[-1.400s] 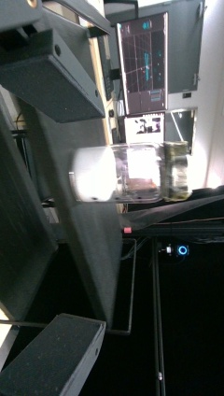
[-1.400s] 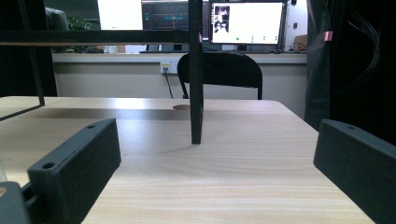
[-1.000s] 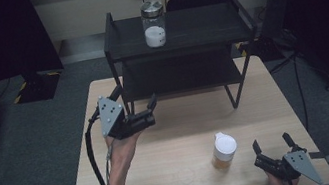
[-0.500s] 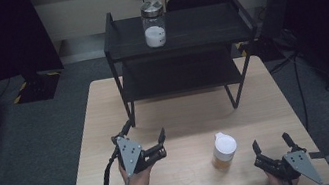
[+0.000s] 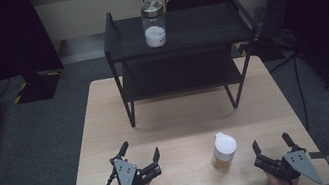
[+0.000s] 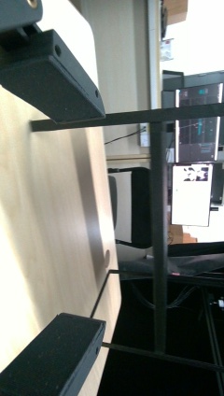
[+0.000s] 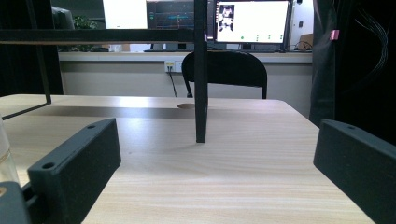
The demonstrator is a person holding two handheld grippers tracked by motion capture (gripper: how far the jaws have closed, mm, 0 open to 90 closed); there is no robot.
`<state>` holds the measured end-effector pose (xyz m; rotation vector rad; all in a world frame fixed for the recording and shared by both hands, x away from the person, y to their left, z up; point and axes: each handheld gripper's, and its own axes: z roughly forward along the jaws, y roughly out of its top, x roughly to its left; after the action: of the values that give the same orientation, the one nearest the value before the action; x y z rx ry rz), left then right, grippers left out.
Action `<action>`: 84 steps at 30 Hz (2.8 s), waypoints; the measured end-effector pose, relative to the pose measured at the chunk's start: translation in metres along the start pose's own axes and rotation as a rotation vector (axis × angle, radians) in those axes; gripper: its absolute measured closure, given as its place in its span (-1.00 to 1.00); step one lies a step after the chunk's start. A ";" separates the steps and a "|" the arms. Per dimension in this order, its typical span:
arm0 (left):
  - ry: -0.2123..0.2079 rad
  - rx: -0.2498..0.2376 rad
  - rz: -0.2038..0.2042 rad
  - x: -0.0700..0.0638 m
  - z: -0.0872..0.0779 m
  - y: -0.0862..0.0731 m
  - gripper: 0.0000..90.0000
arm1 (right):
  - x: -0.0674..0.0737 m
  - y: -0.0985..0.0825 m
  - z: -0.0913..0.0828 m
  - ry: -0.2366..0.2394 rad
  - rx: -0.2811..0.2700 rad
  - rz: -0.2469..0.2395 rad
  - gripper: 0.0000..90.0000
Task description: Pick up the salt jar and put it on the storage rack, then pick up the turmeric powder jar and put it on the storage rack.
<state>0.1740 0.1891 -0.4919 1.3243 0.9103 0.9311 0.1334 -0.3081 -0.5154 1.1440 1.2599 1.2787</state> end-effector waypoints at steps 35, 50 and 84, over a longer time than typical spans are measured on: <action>0.000 0.021 0.010 -0.006 0.003 -0.025 -0.99 | 0.000 0.000 0.000 0.005 0.000 0.000 -1.00; 0.006 0.021 0.010 -0.007 0.003 -0.025 -0.99 | -0.001 0.000 0.000 0.006 0.000 0.000 -1.00; 0.010 0.021 0.009 -0.007 0.003 -0.025 -0.98 | 0.003 0.002 -0.007 -0.028 -0.044 0.041 -1.00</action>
<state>0.1751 0.1804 -0.5167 1.3441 0.9248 0.9379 0.1258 -0.3060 -0.5140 1.1582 1.1875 1.3097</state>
